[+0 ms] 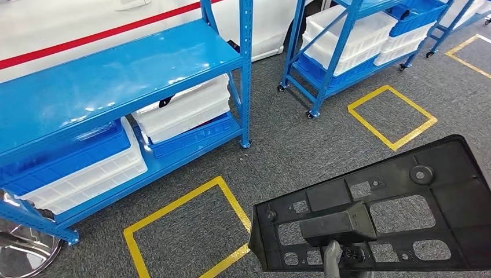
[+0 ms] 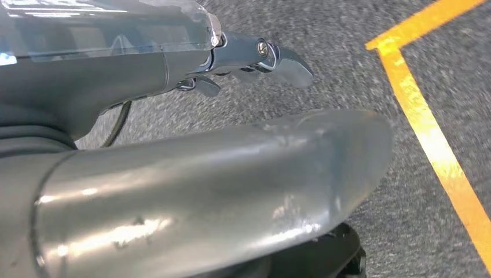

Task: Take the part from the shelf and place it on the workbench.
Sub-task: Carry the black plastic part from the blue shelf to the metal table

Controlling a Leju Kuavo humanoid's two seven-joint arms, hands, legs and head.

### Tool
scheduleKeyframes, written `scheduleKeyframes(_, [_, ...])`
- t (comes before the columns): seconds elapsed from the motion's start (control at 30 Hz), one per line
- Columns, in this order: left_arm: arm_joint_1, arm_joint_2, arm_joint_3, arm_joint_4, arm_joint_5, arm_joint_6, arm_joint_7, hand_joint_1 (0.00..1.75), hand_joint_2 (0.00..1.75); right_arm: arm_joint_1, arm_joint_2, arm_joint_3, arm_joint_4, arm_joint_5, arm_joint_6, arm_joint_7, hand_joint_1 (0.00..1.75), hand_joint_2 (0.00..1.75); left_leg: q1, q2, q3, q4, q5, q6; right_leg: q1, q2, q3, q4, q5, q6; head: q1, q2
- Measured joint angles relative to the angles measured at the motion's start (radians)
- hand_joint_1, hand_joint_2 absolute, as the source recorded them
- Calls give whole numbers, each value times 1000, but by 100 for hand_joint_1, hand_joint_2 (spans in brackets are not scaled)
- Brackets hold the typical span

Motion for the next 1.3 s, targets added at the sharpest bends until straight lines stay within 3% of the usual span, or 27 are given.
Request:
scheduleKeyframes(0.07, [-1, 1, 0, 0, 0, -2, -1, 0, 0, 3, 8, -8, -6, 1, 15, -5, 175, 175, -5, 17, 1, 8, -7, -13, 7, -20, 26, -56, 11, -14, -3, 0])
scheduleKeyframes(0.13, [-5, 5, -1, 2, 4, -4, -1, 0, 0, 12, 19, -19, -13, 6, 36, -9, 175, 175, -5, 33, 5, 8, -10, -24, 10, 1, 21, -55, 14, -30, -6, 0])
scheduleKeyframes(0.17, [-8, 10, -1, 4, 5, -4, 0, 0, 0, 18, 24, -24, -17, 10, 44, -10, 175, 175, -3, 27, 6, 13, -17, -29, 9, 12, 19, -58, 17, -37, -6, 0])
scheduleKeyframes(0.23, [-11, 19, -1, 9, 7, -4, 1, 0, 0, 27, 35, -32, -23, 17, 55, -11, 175, 175, 2, -18, -19, 73, -63, -37, 5, 33, 16, -64, 25, -51, -11, 0])
scheduleKeyframes(0.3, [-10, 28, -1, 14, 7, -4, 3, 0, 0, 32, 44, -37, -25, 20, 61, -11, 175, 175, 4, -67, -73, 199, -130, -39, 7, 56, 11, -64, 29, -59, -15, 0])
scheduleKeyframes(0.33, [-8, 32, -1, 17, 7, -3, 4, 0, 0, 35, 46, -40, -25, 21, 63, -11, 175, 175, 5, -76, -99, 257, -150, -39, 9, 70, 9, -63, 30, -60, -15, 0])
scheduleKeyframes(0.37, [-7, 34, -1, 19, 7, -2, 5, 0, 0, 38, 48, -43, -25, 21, 64, -11, 175, 175, 4, -80, -114, 287, -151, -38, 11, 85, 8, -61, 30, -61, -15, 0])
scheduleKeyframes(0.4, [-7, 37, 0, 22, 7, -2, 5, 0, 0, 41, 50, -47, -25, 21, 65, -11, 175, 175, 4, -83, -112, 281, -132, -36, 12, 100, 7, -58, 31, -61, -15, 0])
scheduleKeyframes(0.43, [-7, 38, 0, 24, 7, -1, 5, 0, 0, 44, 52, -50, -26, 21, 65, -11, 175, 175, 4, -89, -96, 239, -98, -33, 13, 116, 7, -55, 31, -61, -15, 0])
scheduleKeyframes(0.5, [-7, 42, -1, 26, 7, 0, 5, 0, 0, 45, 55, -55, -26, 21, 66, -11, 175, 175, 5, -133, -45, 114, -32, -23, 13, 142, 4, -48, 30, -58, -15, 0])
scheduleKeyframes(0.57, [-9, 46, -1, 28, 7, 0, 5, 0, 0, 47, 58, -60, -27, 21, 67, -12, 175, 175, 4, -170, -19, 42, -13, -17, 12, 166, -5, -43, 33, -47, -15, 0])
scheduleKeyframes(0.63, [-13, 46, -1, 31, 6, -1, 5, 0, 0, 52, 61, -66, -29, 21, 72, -13, 175, 175, 2, -159, -16, 30, -14, -12, 9, 189, -15, -44, 41, -31, -15, 0])
scheduleKeyframes(0.67, [-15, 46, -2, 32, 4, -1, 5, 0, 0, 55, 63, -69, -30, 21, 77, -13, 175, 175, 3, -147, -15, 25, -9, -6, 8, 186, -19, -41, 41, -25, -15, 0])
scheduleKeyframes(0.7, [-16, 47, -2, 34, 2, -2, 5, 0, 0, 57, 64, -73, -32, 21, 82, -13, 175, 175, 5, -133, -13, 19, -4, 1, 9, 166, -27, -29, 32, -21, -13, 0])
scheduleKeyframes(0.8, [-13, 49, -3, 36, 0, -2, 3, 0, 0, 57, 67, -81, -35, 21, 95, -14, 175, 175, 3, -85, -14, 10, 4, 15, 9, 78, -97, 116, -55, -12, -6, 0])
scheduleKeyframes(0.87, [-11, 49, -3, 37, -2, -2, 2, 0, 0, 56, 67, -85, -35, 21, 100, -13, 175, 175, 1, -52, -16, 11, 3, 16, 4, 62, -139, 210, -90, -6, -6, 0])
scheduleKeyframes(0.9, [-12, 49, -4, 37, -3, -2, 1, 0, 0, 56, 67, -88, -35, 21, 102, -13, 175, 175, 1, -37, -17, 11, 2, 15, 1, 58, -137, 212, -81, -3, -5, 0])
scheduleKeyframes(0.93, [-13, 49, -4, 37, -4, -2, 1, 0, 0, 56, 67, -90, -35, 21, 103, -13, 175, 175, 1, -23, -17, 11, 0, 13, 0, 51, -113, 175, -57, -3, -5, 0])
scheduleKeyframes(1.03, [-15, 49, -5, 37, -8, -2, 1, 0, 0, 52, 68, -93, -35, 21, 105, -12, 175, 175, -3, 10, -10, 15, -8, 0, 5, -10, -2, -12, 8, -13, -6, 0])
scheduleKeyframes(1.07, [-15, 49, -5, 37, -9, -2, 2, 0, 0, 50, 69, -93, -35, 22, 105, -12, 175, 175, -5, 19, -7, 16, -12, -6, 8, -22, 14, -42, 13, -19, -7, 0])
scheduleKeyframes(1.13, [-18, 49, -6, 37, -10, -3, 2, 0, 0, 49, 71, -94, -36, 22, 105, -11, 175, 175, -7, 38, 2, 15, -14, -16, 14, -8, 13, -52, 13, -30, -8, 0])
scheduleKeyframes(1.17, [-21, 49, -6, 37, -11, -3, 3, 0, 0, 49, 73, -96, -37, 22, 105, -11, 175, 175, -4, 37, 4, 17, -17, -22, 13, 3, 12, -55, 16, -37, -9, 0])
scheduleKeyframes(1.2, [-22, 49, -7, 37, -11, -4, 3, 0, 0, 49, 74, -97, -38, 22, 105, -11, 175, 175, -2, 19, 3, 27, -28, -28, 10, 14, 12, -59, 20, -44, -10, 0])
scheduleKeyframes(1.23, [-22, 49, -7, 37, -11, -4, 3, 0, 0, 48, 76, -97, -38, 22, 105, -10, 175, 175, 1, -9, -8, 54, -49, -32, 8, 25, 12, -63, 25, -51, -11, 0])
scheduleKeyframes(1.3, [-19, 49, -7, 37, -11, -5, 3, 0, 0, 46, 80, -98, -39, 23, 107, -10, 175, 175, 3, -67, -58, 168, -116, -37, 6, 48, 9, -66, 30, -60, -13, 0])
